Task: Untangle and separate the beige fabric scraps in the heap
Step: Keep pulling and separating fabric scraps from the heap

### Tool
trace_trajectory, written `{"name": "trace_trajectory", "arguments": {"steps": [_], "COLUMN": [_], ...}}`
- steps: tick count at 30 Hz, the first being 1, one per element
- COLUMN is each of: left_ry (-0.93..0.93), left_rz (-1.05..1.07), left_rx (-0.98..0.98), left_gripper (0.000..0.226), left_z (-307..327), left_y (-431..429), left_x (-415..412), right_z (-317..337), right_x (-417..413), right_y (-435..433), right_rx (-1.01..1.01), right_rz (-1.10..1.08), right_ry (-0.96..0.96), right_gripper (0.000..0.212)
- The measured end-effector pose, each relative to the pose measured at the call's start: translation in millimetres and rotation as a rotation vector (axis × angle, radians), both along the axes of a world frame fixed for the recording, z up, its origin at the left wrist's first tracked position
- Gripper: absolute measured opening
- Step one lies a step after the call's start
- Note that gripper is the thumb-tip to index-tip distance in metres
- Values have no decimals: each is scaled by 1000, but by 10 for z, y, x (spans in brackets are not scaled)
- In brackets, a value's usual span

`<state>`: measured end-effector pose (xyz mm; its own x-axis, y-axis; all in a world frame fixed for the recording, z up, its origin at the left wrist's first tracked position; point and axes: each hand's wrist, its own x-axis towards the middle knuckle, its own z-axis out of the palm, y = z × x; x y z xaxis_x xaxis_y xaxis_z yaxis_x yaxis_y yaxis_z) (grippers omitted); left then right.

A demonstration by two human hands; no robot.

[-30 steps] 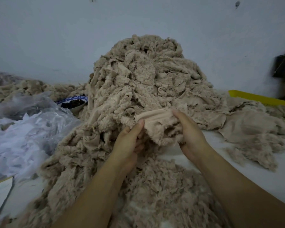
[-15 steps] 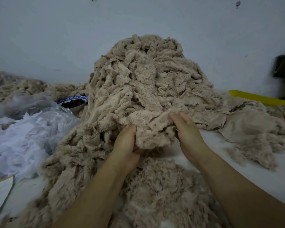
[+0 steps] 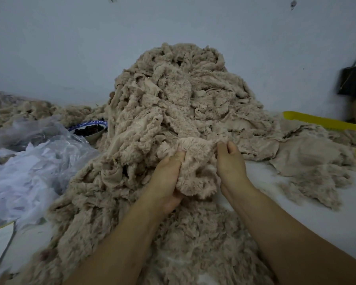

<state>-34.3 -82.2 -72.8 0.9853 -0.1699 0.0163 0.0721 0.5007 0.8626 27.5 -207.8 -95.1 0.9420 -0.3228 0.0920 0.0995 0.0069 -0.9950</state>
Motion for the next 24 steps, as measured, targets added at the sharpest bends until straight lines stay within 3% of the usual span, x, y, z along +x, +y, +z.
{"name": "trace_trajectory", "arguments": {"steps": [4, 7, 10, 12, 15, 17, 19, 21, 22, 24], "left_ry": [-20, 20, 68, 96, 145, 134, 103, 94, 87, 78], "left_rz": [92, 251, 263, 300, 398, 375, 353, 359, 360, 374], "left_rx": [-23, -58, -16, -49, -253, -372, -438, -527, -529, -391], "left_gripper": [27, 32, 35, 39, 28, 21, 13, 11, 14, 20], "left_z": [-4, -33, -74, -80, -81, -57, -49, -50, -49, -73], "left_y": [125, 144, 96, 137, 177, 172, 193, 271, 311, 337], "left_x": [8, 79, 94, 93, 144, 157, 160, 168, 175, 176], "right_z": [87, 80, -28, -48, 10, 81, 54, -53, -70, -18], "right_x": [74, 21, -33, -20, -60, -165, -226, -191, -163, -122], "right_y": [-358, -255, -101, -160, -264, -180, -79, -57, -71, -116], "right_rx": [226, -7, -241, -279, -273, -344, -703, -1081, -1047, -568], "right_rz": [-162, -32, 175, 172, 88, 304, 545, 584, 544, 425], "right_ry": [75, -36, -51, -42, -202, -339, -329, -359, -344, -225], "right_gripper": [25, 26, 26, 10, 17, 11, 17, 30, 35, 36]}}
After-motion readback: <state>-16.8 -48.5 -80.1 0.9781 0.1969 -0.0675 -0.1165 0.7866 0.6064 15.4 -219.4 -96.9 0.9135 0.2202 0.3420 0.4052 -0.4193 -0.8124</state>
